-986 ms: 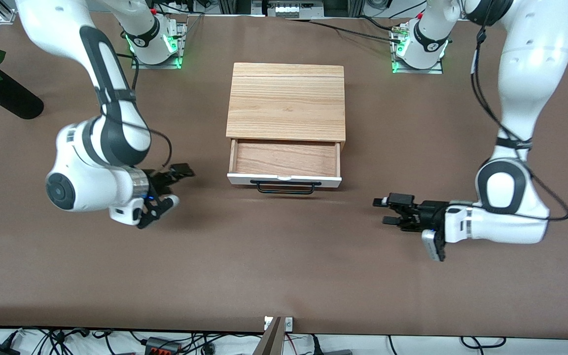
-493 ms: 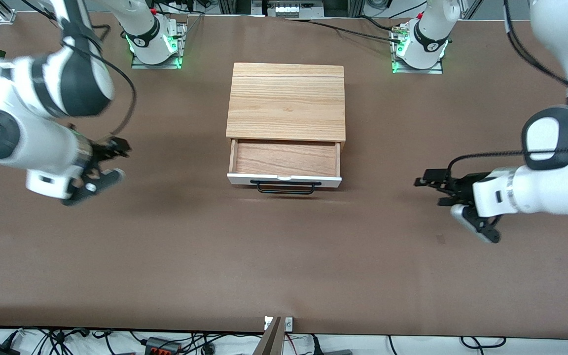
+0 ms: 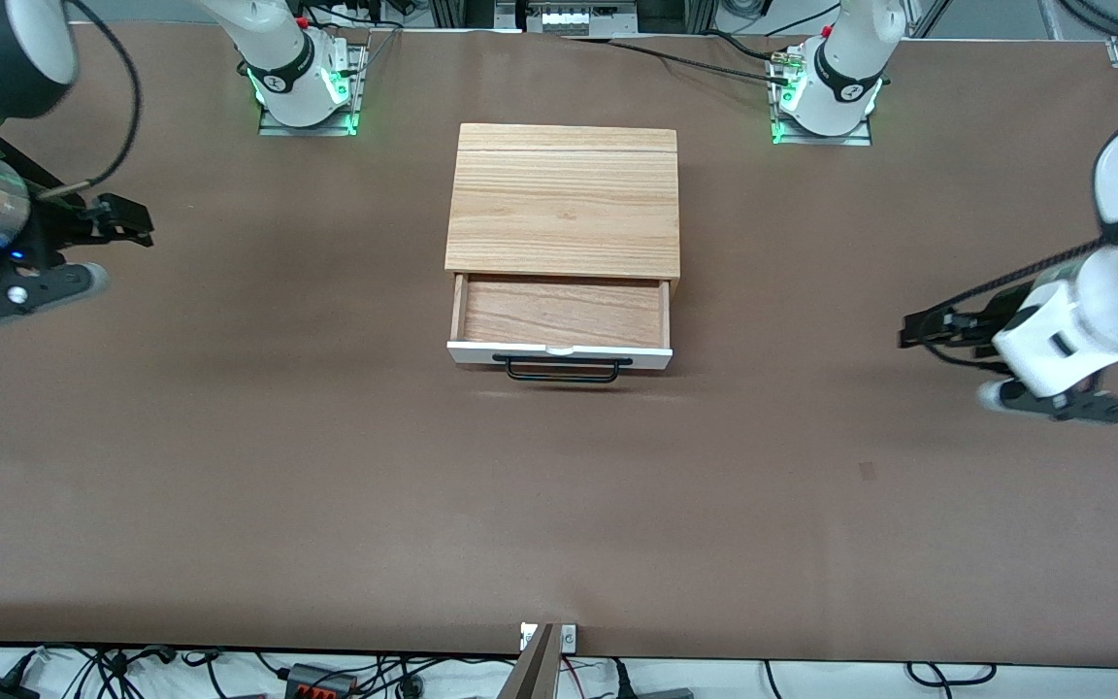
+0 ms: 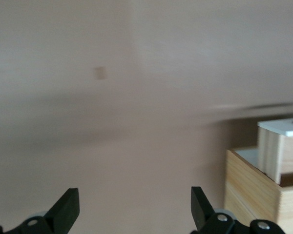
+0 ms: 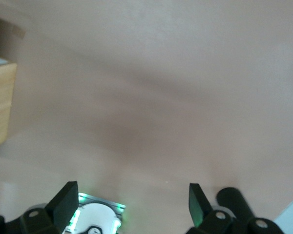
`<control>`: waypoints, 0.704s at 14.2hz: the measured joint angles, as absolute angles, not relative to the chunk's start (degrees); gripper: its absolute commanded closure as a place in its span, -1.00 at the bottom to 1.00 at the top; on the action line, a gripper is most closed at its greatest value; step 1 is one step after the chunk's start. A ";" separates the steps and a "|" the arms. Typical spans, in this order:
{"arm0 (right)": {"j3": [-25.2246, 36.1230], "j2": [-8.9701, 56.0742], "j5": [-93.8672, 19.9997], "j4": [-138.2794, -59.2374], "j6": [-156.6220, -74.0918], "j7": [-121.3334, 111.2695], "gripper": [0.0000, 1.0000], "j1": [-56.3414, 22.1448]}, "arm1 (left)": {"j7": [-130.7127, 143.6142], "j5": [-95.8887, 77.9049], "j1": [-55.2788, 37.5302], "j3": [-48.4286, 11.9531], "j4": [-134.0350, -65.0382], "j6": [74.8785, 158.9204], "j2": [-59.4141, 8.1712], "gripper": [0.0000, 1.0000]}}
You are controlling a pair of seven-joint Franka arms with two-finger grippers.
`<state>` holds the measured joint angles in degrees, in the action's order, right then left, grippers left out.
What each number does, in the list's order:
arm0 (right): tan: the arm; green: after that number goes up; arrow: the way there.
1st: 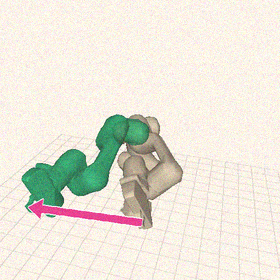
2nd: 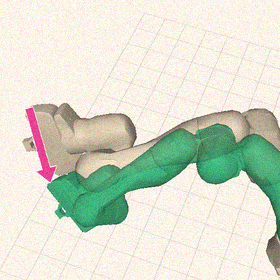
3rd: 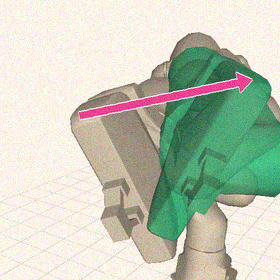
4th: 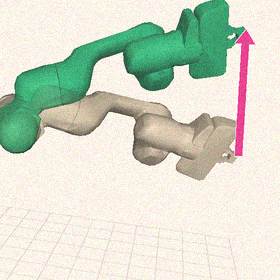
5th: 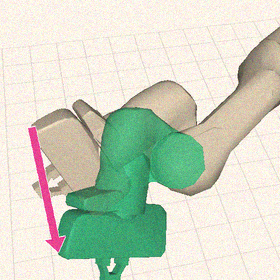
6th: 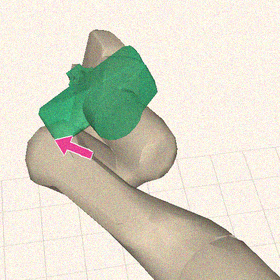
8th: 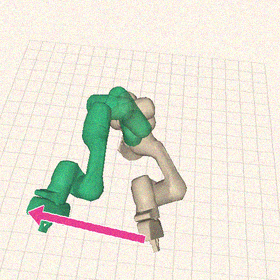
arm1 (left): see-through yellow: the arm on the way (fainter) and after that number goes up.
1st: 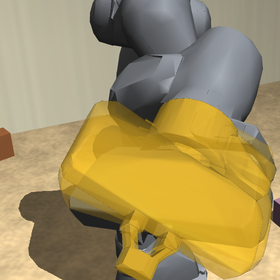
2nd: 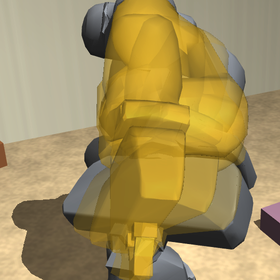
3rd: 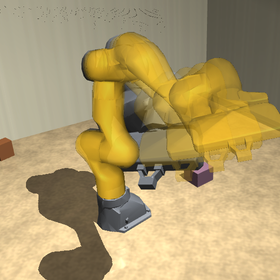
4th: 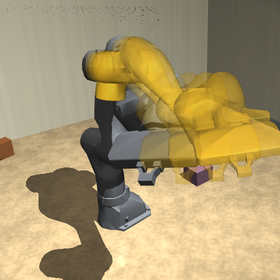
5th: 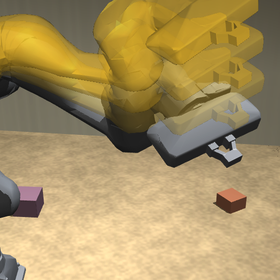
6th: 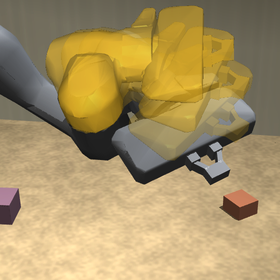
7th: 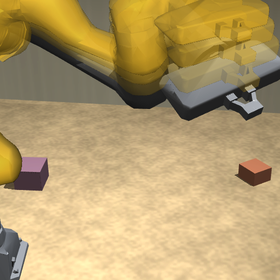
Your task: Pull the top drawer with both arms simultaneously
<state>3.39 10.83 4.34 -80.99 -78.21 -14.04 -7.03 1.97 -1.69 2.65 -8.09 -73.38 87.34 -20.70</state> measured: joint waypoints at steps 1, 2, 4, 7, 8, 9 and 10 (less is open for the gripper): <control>0.30 8.51 4.34 -84.72 -80.89 -10.91 -1.00 -3.50 | 2.85 -0.95 2.71 -8.07 -73.39 87.15 -19.41 -1.00; -2.24 5.92 4.33 -88.92 -84.09 -8.43 -1.00 -0.78 | 3.62 -0.87 2.95 -8.05 -73.46 86.92 -18.32 -1.00; -4.67 1.25 3.90 -95.85 -88.82 -5.22 -1.00 1.69 | 4.08 -0.85 4.05 -8.04 -73.62 86.70 -16.78 -1.00; -3.45 -2.67 3.00 -98.03 -91.14 -4.29 -1.00 2.78 | 4.09 -0.71 4.83 -8.04 -74.35 86.69 -15.99 -1.00; -2.63 -3.55 2.51 -98.02 -91.07 -4.29 -1.00 2.65 | 4.12 -0.71 4.83 -8.09 -75.35 86.90 -15.76 -1.00; -1.91 -4.05 2.07 -98.04 -91.02 -4.14 -1.00 2.27 | 4.13 -0.71 4.83 -8.16 -77.05 87.87 -15.07 -1.00; -1.23 -4.22 1.10 -98.04 -91.02 -3.88 -1.00 1.95 | 4.13 -0.70 4.86 -8.18 -79.87 89.68 -13.65 -1.00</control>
